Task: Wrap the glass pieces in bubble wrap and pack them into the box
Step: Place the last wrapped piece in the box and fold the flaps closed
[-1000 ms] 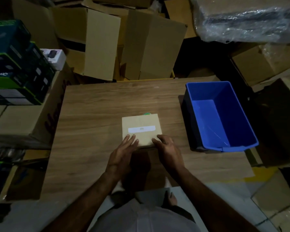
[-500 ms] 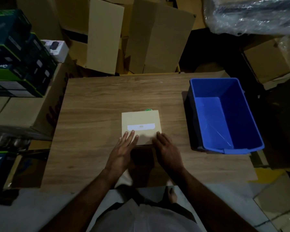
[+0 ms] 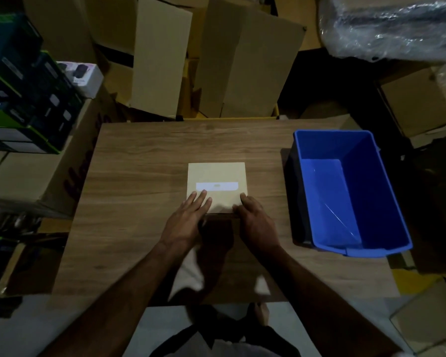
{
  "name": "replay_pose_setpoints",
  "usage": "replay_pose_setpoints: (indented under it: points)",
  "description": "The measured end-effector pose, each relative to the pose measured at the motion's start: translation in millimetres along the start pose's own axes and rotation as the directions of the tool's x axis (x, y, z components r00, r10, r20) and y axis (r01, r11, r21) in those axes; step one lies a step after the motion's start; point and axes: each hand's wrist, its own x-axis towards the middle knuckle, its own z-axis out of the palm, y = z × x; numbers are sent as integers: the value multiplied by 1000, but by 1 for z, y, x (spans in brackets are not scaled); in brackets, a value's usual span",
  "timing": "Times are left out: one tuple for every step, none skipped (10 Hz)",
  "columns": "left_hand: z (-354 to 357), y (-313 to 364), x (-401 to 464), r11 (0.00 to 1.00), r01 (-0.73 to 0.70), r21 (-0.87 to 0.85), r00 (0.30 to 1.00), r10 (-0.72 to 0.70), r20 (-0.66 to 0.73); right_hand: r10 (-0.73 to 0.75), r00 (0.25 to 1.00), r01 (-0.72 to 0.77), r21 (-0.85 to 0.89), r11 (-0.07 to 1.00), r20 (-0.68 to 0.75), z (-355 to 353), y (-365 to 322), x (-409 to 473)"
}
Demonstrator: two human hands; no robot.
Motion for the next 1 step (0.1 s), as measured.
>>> replay_pose_setpoints:
  points:
    - [-8, 11, -1, 1000, 10, 26, 998, -8, -63, -25, 1000, 25, 0, 1000, -2, -5, 2, 7]
